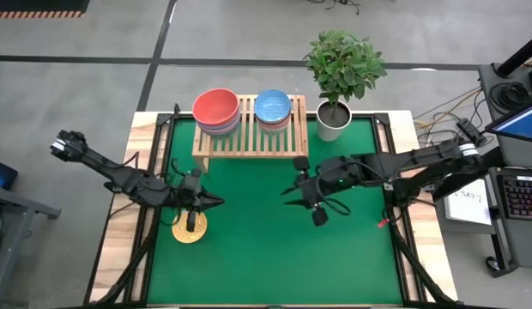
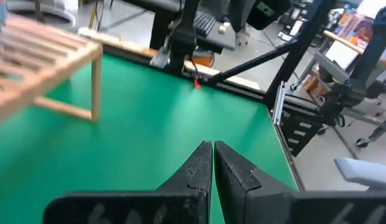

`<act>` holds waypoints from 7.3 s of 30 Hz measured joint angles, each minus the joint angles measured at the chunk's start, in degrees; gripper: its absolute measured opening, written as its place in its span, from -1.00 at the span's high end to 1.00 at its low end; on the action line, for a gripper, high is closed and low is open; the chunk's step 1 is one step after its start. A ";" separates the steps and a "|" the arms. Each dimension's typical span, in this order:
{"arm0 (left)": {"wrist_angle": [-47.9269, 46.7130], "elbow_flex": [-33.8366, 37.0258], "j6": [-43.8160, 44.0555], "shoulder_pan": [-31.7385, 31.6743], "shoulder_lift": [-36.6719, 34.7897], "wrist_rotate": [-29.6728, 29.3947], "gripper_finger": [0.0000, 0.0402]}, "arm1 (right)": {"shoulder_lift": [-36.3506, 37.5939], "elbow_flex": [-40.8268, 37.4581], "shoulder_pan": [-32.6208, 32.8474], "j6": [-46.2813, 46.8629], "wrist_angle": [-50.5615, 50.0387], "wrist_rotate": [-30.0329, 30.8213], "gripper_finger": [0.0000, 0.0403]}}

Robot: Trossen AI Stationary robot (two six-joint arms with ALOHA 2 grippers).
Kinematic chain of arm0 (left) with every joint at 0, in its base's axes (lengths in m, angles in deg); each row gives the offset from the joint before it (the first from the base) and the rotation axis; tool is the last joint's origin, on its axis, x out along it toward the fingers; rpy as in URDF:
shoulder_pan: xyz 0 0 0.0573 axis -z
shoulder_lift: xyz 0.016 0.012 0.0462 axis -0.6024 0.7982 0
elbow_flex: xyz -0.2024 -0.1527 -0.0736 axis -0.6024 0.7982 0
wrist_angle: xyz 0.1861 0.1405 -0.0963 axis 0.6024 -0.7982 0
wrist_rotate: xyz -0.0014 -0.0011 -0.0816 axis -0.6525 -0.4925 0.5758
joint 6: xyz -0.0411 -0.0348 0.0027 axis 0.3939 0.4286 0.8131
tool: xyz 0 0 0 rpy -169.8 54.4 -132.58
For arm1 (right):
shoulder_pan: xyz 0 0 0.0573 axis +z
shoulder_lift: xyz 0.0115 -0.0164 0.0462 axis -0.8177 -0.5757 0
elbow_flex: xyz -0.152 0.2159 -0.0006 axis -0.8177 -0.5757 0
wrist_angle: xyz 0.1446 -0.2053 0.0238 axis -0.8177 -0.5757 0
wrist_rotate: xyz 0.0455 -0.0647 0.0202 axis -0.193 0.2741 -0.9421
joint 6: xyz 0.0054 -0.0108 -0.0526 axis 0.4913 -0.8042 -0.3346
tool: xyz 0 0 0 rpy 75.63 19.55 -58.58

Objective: Place and stack bowls onto a shelf
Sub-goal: Stack the small yellow bowl on the small light blue bowl, then return to Home Position

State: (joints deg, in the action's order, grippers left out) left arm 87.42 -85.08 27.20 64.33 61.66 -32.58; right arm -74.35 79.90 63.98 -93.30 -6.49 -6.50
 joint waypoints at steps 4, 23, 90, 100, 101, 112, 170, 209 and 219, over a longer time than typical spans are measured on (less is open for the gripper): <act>-6.46 -4.21 8.23 0.00 4.64 0.07 1.00 | 4.66 -7.55 0.64 1.03 4.92 0.16 0.49; -44.39 -25.72 48.01 0.39 32.35 21.89 0.97 | 25.52 -29.43 0.76 1.13 17.24 0.09 0.50; -73.31 -72.72 -28.03 -7.35 50.17 6.10 0.99 | 27.64 -30.63 0.74 -1.57 17.06 0.09 0.50; -71.97 -77.90 -48.91 -18.63 50.19 0.12 0.99 | 27.64 -30.63 0.70 -1.27 16.25 0.17 0.50; -71.00 -78.55 -50.70 -19.86 50.19 0.06 0.99 | 27.64 -30.63 0.70 -1.28 16.25 0.17 0.50; -60.59 -81.90 -63.59 -32.47 50.17 2.58 0.99 | 27.64 -30.63 0.70 -1.38 15.55 3.17 0.50; -61.44 -85.65 -63.83 -45.03 59.42 12.71 0.84 | 27.66 -30.63 0.70 -1.79 14.59 3.14 0.50; -78.61 -93.15 -49.98 -41.13 52.51 24.11 0.46 | 29.35 -32.76 0.70 -2.45 13.44 3.02 0.50; -52.78 -57.18 -40.14 -27.00 28.82 24.15 0.64 | 37.82 -38.15 0.61 -0.59 13.84 3.02 0.50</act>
State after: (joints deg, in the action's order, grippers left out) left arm 34.64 -142.26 -12.94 37.33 90.48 -8.44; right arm -36.53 41.74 64.59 -93.89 7.35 -3.48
